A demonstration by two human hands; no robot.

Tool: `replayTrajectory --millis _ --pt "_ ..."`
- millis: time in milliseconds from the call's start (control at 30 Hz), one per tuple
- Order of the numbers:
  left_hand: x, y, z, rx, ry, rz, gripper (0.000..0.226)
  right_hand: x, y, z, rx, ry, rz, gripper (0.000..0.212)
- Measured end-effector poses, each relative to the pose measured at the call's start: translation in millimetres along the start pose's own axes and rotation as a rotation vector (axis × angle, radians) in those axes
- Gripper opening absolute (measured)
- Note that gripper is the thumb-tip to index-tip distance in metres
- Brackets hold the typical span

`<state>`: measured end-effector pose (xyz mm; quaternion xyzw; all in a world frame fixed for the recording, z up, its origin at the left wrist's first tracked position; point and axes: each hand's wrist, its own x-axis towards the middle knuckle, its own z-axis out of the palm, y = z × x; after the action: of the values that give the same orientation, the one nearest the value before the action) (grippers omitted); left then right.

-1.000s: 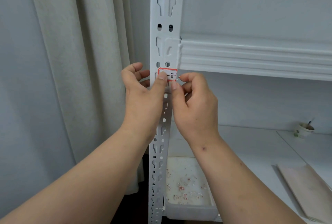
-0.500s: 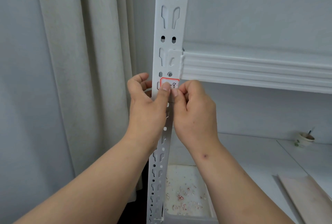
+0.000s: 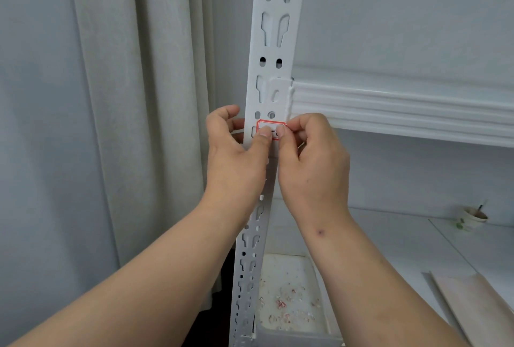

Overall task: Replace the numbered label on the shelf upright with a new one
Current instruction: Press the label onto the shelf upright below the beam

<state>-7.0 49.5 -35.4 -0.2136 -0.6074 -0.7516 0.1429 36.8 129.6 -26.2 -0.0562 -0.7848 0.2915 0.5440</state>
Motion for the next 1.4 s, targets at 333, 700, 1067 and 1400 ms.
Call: replayTrajectory --millis 333,700,1067,1400 --pt "3 8 5 0.023 0.001 0.055 0.044 2 -2 1 -0.084 -0.016 -0.043 0.016" --pt "1 10 8 -0.024 -0.011 0.05 0.036 1 -2 4 -0.097 -0.039 -0.071 0.018" --pt "0 9 8 -0.071 -0.02 0.031 0.035 -11 6 3 0.002 0.078 -0.065 0.014" --pt "-1 6 8 -0.038 0.007 0.057 0.032 -2 15 6 -0.096 0.243 -0.373 0.017"
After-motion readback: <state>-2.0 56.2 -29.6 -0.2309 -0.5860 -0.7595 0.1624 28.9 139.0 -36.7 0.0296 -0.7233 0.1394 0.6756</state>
